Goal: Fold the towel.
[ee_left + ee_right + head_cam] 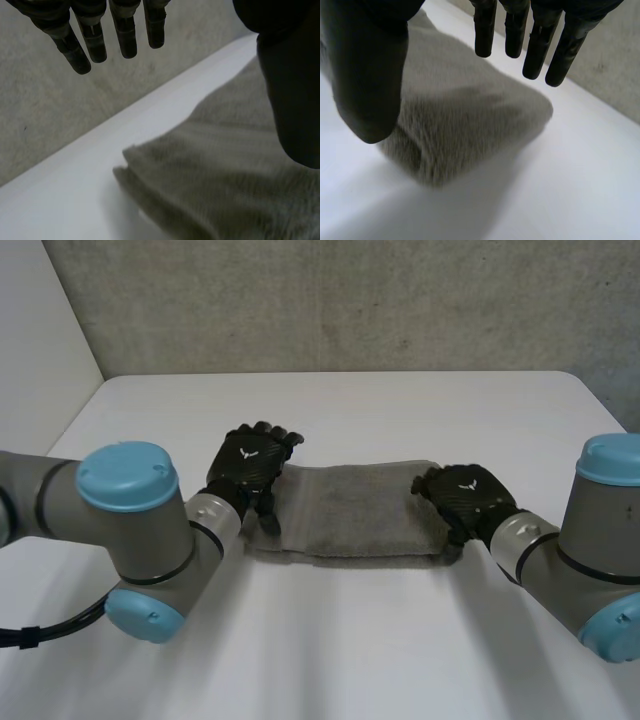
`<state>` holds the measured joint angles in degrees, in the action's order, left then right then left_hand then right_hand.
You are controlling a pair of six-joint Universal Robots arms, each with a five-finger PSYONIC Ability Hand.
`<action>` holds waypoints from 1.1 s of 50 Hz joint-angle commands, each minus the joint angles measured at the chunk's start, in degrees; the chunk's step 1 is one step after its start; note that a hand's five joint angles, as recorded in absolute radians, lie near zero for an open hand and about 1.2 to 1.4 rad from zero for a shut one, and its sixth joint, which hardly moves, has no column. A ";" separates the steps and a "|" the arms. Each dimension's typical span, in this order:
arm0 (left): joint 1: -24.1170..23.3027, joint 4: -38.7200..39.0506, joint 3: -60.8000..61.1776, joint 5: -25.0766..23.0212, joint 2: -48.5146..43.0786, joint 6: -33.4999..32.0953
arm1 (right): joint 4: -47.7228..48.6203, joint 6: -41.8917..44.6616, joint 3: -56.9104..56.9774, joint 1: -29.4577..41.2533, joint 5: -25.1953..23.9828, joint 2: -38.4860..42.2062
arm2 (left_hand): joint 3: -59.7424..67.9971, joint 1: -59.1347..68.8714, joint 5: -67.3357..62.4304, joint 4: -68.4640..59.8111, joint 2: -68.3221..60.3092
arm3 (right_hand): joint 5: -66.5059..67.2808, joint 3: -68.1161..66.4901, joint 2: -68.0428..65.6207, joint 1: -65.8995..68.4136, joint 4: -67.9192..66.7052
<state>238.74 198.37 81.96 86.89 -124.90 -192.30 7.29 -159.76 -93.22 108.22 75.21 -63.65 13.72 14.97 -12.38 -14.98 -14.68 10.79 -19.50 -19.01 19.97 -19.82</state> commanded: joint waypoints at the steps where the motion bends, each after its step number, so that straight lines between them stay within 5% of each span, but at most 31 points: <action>1: 0.14 -0.18 -1.54 2.67 -3.78 -2.11 | 0.70 0.33 0.41 -1.52 -0.06 4.06 | -2.83 -4.09 11.50 4.10 3.79 | 6.79 -8.08 -8.57 7.61 -7.76; 6: -0.21 -0.26 -1.10 2.93 -4.48 -3.26 | 0.62 0.33 1.81 -1.52 0.38 6.08 | -2.83 -4.09 11.50 4.10 3.79 | 16.72 -18.00 -18.49 17.53 -17.68; 11: -1.08 -0.26 -0.66 2.93 -4.57 -3.26 | 0.70 0.33 2.34 -1.61 0.46 6.70 | -2.83 -4.09 11.50 4.10 3.79 | 54.30 -55.59 -56.08 55.12 -55.26; 13: -1.43 -0.26 -0.57 2.93 -4.57 -3.26 | 0.70 0.33 2.43 -1.61 0.64 6.70 | -2.83 -4.09 11.50 4.10 3.79 | 59.17 -60.46 -60.94 59.98 -60.13; 23: -3.55 -1.67 0.66 5.57 -3.86 -2.73 | -0.53 3.23 2.52 -1.52 3.71 2.74 | -2.83 -4.09 11.50 4.10 3.79 | 59.21 -60.50 -60.99 60.03 -60.18; 33: -4.25 -5.54 0.22 8.73 5.87 -2.55 | -3.60 27.90 8.82 0.23 8.62 -1.91 | -3.34 -4.59 12.00 4.60 4.30 | 59.21 -60.50 -60.99 60.03 -60.18; 37: -1.79 -5.71 0.04 8.65 8.53 -2.73 | -3.69 29.51 13.77 4.81 10.22 -1.56 | -3.51 -4.76 12.17 4.77 4.47 | 59.21 -60.50 -60.99 60.03 -60.18; 42: 2.96 -5.89 0.22 8.21 12.04 -2.64 | -1.23 30.39 20.27 13.68 6.79 3.01 | -3.51 -4.76 12.17 4.77 4.47 | 59.21 -60.50 -60.99 60.03 -60.18; 49: 8.66 -5.98 0.66 8.03 15.38 -2.03 | 6.24 33.80 22.29 22.72 -5.67 13.18 | -3.51 -4.76 12.17 4.77 4.47 | 59.21 -60.50 -60.99 60.03 -60.18; 55: 9.29 -6.24 0.83 7.86 15.82 1.39 | 0.72 35.31 21.85 24.58 -5.96 18.12 | -3.51 -4.76 12.17 4.77 4.47 | 59.21 -60.50 -60.99 60.03 -60.18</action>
<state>247.02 192.34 82.57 94.92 -109.46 -193.84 11.79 -126.12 -70.66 130.36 71.23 -50.85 13.68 14.97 -12.38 -14.98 -14.68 65.38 -77.04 -71.99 74.60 -76.94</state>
